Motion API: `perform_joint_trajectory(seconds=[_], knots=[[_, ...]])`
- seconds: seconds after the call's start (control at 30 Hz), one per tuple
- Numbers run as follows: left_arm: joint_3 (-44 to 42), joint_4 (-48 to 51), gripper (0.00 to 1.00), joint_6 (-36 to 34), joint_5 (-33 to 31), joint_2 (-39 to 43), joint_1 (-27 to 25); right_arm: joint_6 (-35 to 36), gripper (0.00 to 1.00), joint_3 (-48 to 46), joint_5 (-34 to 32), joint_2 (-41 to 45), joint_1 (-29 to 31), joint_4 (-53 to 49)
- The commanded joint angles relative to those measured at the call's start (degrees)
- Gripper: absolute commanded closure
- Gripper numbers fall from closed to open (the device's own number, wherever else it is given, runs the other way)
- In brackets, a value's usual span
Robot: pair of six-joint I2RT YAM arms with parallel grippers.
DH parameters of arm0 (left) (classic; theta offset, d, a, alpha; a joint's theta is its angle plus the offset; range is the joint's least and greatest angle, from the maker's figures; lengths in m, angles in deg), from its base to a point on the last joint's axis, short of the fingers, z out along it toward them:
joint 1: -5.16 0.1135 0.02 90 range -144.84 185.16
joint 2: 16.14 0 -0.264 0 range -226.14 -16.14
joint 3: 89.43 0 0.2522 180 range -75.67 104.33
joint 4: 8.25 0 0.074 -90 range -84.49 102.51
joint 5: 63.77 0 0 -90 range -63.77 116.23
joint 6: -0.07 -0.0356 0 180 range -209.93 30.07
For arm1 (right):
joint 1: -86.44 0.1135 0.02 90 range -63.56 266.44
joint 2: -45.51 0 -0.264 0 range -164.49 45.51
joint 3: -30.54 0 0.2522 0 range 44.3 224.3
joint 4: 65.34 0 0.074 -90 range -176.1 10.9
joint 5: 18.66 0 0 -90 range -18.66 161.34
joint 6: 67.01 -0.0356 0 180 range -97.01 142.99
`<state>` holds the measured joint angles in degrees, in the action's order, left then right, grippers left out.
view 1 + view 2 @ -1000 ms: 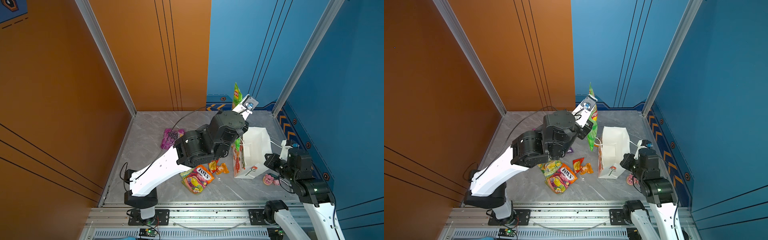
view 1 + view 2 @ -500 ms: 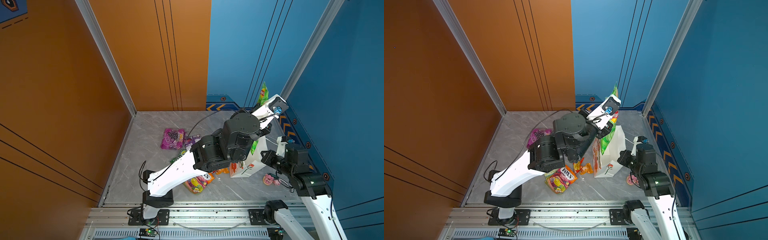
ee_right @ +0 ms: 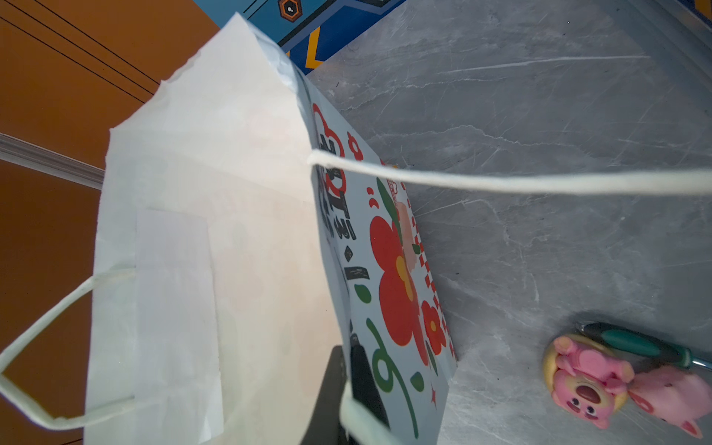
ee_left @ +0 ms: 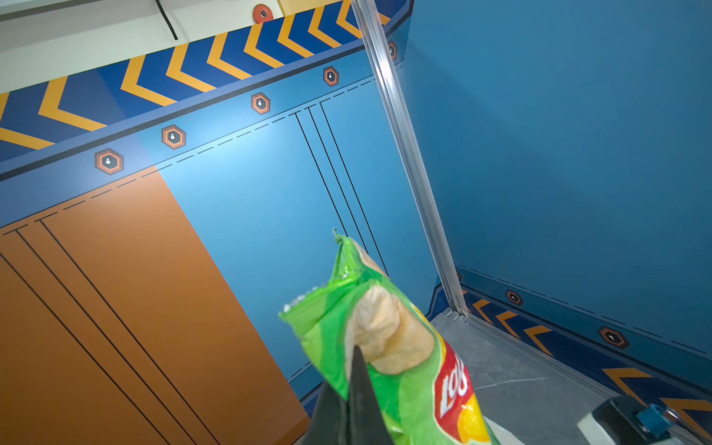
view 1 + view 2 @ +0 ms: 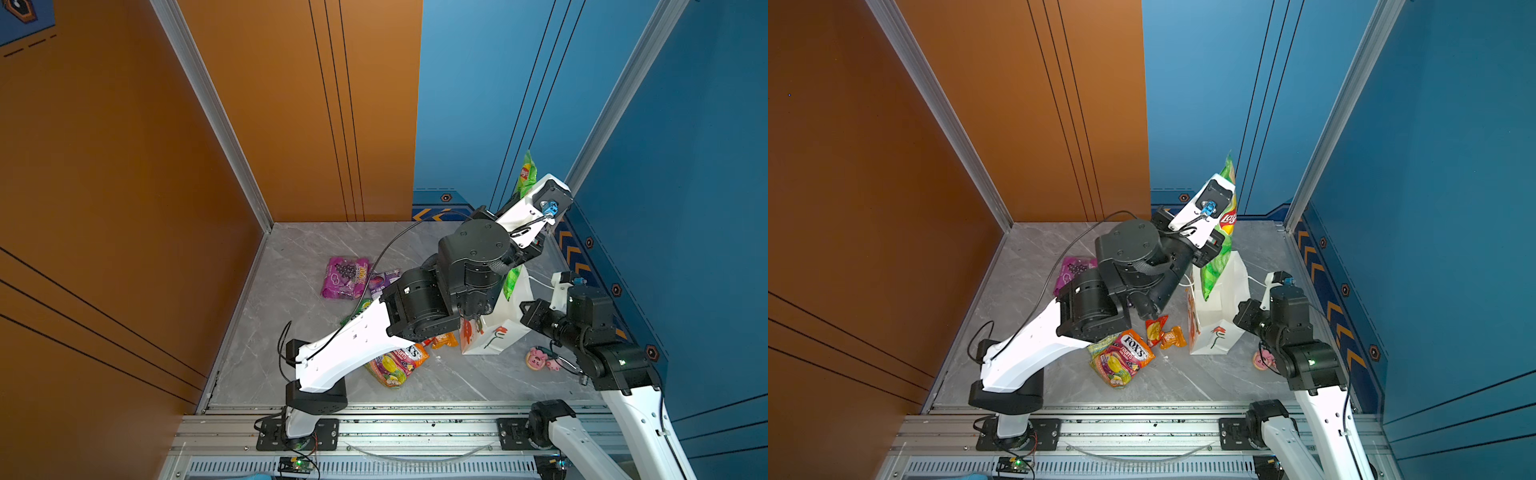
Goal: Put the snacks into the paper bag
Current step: 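Lift the green chips bag with the left gripper and carry it toward the white bag, then lower the chips bag into the white bag's opening and open the left gripper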
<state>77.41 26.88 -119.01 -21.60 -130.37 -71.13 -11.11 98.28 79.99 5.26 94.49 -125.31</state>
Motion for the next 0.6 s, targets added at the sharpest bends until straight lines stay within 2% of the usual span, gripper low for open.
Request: perform_joint_trajectory(seconds=[0.0, 0.23, 0.57], knots=[[-1.6, -3.4, 1.00, 1.2, -2.5, -1.1, 0.9, -2.1, 1.00, 1.5, -3.2, 0.1, 0.8, 1.0], [-7.4, -2.6, 1.00, 6.9, -4.0, -1.2, 1.4, -8.1, 1.00, 1.0, -6.7, 0.4, 3.3, 2.9], [-14.4, 0.5, 1.00, 13.4, -3.9, -0.8, 3.3, -10.1, 1.00, 1.6, -9.1, 0.4, 5.1, 3.9]])
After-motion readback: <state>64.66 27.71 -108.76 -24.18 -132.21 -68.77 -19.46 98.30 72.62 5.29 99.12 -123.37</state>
